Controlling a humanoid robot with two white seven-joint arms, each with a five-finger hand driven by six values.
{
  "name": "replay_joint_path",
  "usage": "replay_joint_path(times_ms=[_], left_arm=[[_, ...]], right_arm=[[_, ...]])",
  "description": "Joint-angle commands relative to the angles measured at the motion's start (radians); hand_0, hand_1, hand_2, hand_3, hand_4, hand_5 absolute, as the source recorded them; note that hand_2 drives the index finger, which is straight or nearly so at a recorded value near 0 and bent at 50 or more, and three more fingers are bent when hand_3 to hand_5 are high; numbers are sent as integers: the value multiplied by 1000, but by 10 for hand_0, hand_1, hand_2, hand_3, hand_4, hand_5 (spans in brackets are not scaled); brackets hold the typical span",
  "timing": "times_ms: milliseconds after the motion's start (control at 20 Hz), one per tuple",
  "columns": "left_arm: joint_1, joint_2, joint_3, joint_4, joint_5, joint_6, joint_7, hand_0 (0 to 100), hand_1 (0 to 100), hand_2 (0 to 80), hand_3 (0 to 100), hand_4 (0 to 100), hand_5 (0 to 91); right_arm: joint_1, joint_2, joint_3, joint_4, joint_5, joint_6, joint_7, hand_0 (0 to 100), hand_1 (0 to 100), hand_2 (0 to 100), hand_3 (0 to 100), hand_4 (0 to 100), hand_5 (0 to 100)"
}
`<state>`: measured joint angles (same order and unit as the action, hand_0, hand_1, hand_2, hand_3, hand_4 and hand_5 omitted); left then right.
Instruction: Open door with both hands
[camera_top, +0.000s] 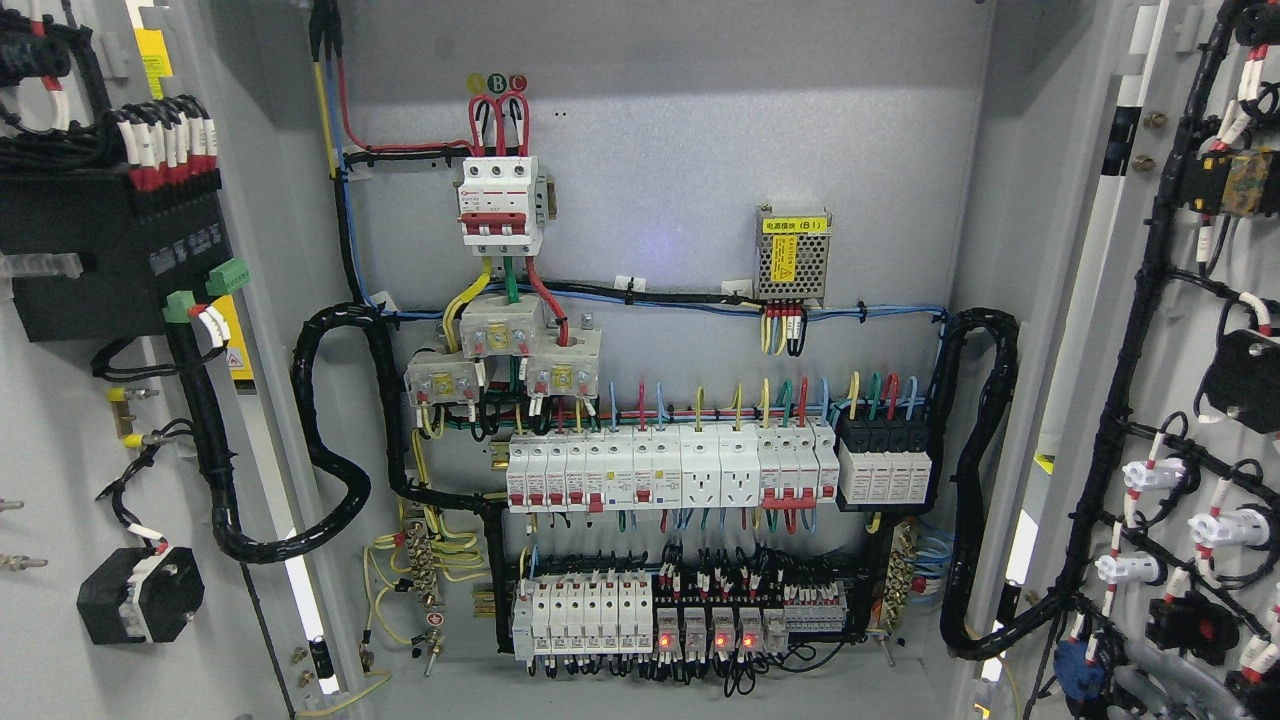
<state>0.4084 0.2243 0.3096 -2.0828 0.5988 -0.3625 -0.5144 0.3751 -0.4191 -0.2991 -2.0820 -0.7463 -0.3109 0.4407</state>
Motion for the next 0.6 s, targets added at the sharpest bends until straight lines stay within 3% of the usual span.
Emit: replay_joint_path(times_ms=[0, 400, 551], left_arm=[[1, 0, 71, 50, 1, 10, 0, 0, 0, 0, 0, 0, 0], [0, 4, 134, 105, 9, 74, -1, 0, 0, 0, 0, 0, 0], [0, 7, 170, 124, 64, 111, -12, 0, 0, 0, 0, 0, 0]], right_arm=[[15, 8, -44, 0, -15, -2, 0, 218, 0, 0, 0, 0, 0], [31, 23, -67, 3, -56, -2, 1, 219, 0, 0, 0, 0, 0], [39, 23, -81, 3, -56, -2, 1, 218, 0, 0, 0, 0, 0]])
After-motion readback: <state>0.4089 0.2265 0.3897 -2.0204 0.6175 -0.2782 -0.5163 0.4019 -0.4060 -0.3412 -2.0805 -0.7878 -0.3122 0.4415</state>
